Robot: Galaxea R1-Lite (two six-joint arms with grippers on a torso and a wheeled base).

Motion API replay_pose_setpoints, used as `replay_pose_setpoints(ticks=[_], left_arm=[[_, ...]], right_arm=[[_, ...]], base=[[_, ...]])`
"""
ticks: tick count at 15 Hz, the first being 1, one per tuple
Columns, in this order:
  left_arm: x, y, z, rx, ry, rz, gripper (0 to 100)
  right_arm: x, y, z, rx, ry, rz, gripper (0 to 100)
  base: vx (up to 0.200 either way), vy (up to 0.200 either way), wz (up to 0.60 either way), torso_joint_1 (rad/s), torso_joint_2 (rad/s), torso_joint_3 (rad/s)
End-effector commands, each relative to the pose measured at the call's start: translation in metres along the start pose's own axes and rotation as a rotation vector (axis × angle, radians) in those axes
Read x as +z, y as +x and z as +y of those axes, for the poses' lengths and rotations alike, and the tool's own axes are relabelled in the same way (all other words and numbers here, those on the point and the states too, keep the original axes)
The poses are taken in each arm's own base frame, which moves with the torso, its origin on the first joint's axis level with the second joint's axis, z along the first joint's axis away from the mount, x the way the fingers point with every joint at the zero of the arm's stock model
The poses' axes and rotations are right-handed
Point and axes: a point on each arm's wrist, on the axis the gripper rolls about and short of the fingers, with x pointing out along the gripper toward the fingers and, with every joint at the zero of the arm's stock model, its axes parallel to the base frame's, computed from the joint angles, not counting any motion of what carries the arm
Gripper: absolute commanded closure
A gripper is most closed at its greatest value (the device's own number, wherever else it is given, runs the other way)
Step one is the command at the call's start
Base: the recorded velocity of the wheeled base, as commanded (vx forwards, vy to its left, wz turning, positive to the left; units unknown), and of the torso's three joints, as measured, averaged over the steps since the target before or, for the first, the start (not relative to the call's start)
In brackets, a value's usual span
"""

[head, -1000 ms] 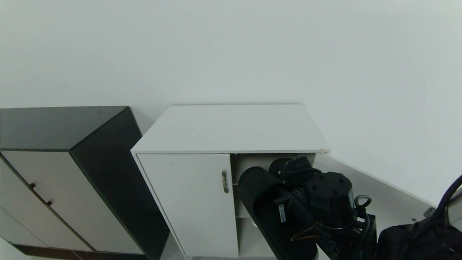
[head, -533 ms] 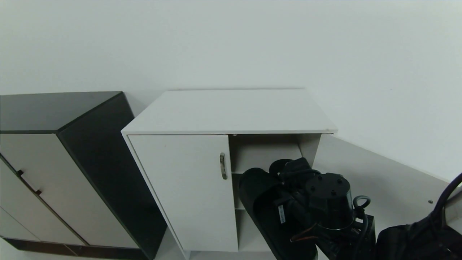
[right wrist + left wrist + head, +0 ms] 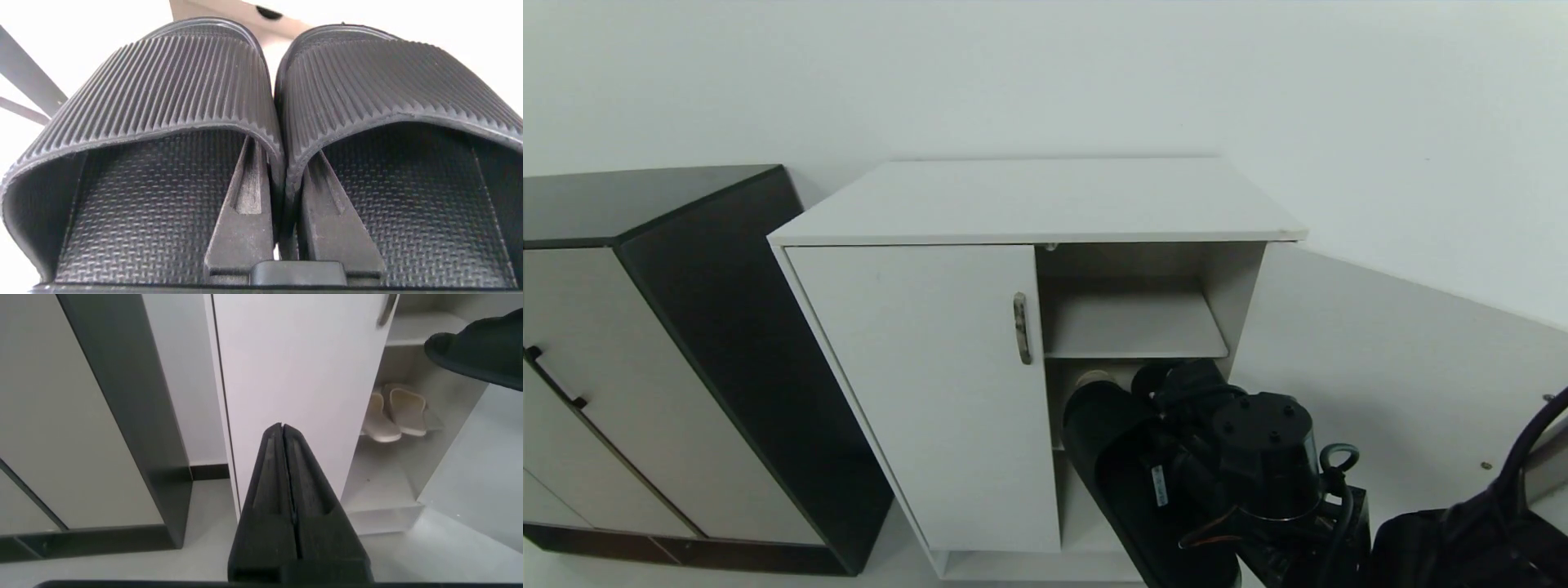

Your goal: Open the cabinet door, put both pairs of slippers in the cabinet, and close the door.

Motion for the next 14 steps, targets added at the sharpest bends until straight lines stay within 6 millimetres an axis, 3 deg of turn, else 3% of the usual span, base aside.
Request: replay_pose_setpoints(ticks=[1,11,14], left_arm=[[0.0000,0.0000,0.0000,0.000,0.000,0.000,100],[0.0000,0.0000,0.0000,0.000,0.000,0.000,100],[0.0000,0.0000,0.0000,0.000,0.000,0.000,100]], right_arm=[[-0.0010,0.0007,0.0005,0.000,-0.002,0.003,100],[-0.0065,0.0045,0.0012,-0.004,-0.007,0.019,100],[-0.0065,0.0050,0.0003,-0.007,-0.005,0.019,100]], base=[[0.000,0.000,0.00,-0.139,0.47,0.320],[0.000,0.000,0.00,-0.086,0.45,0.362],[0.000,0.000,0.00,-0.009,0.21,0.198]])
